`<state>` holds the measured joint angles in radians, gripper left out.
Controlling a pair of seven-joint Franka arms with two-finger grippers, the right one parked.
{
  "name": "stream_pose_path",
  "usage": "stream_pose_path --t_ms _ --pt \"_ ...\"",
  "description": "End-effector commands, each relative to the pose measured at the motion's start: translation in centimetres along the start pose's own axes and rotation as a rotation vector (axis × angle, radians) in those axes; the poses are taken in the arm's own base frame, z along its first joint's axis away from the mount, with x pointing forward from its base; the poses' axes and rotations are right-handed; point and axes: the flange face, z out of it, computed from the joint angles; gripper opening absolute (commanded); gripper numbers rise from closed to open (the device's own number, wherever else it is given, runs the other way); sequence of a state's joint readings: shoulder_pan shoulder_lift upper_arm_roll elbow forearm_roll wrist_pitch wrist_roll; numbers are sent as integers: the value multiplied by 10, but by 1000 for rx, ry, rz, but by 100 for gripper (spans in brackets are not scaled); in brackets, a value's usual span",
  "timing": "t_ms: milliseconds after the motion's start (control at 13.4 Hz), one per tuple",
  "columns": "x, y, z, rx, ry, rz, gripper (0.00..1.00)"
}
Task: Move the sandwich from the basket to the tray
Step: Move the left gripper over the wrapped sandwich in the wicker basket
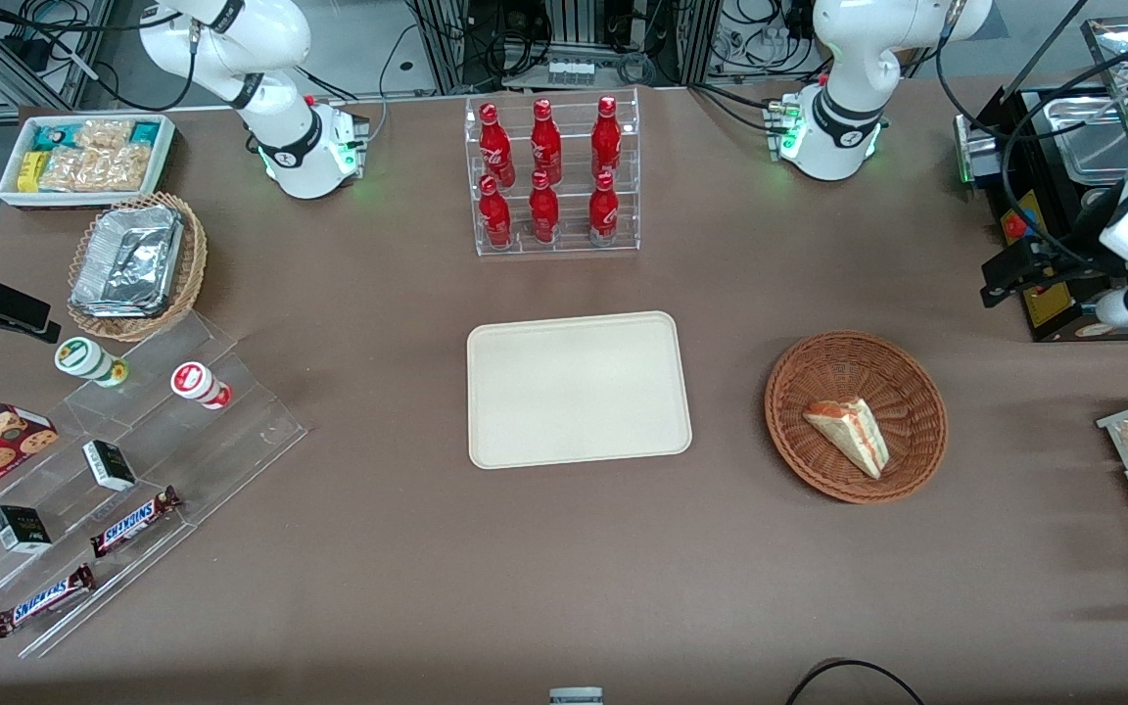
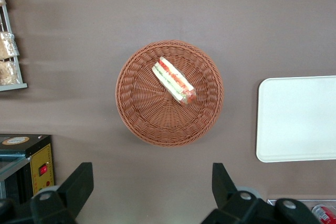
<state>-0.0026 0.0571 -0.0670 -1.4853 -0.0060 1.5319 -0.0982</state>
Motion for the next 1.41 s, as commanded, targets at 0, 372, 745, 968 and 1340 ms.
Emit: stream_pose_path --t_ms 0,372,745,968,1340 --pt "-5 -4 -11 -4 -13 20 100" --pt "-3 -7 42 58 -66 20 100" --pt "-13 1 165 69 42 -207 100" --pt "-23 8 224 23 110 -387 100" --pt "-21 33 281 -28 138 -593 100"
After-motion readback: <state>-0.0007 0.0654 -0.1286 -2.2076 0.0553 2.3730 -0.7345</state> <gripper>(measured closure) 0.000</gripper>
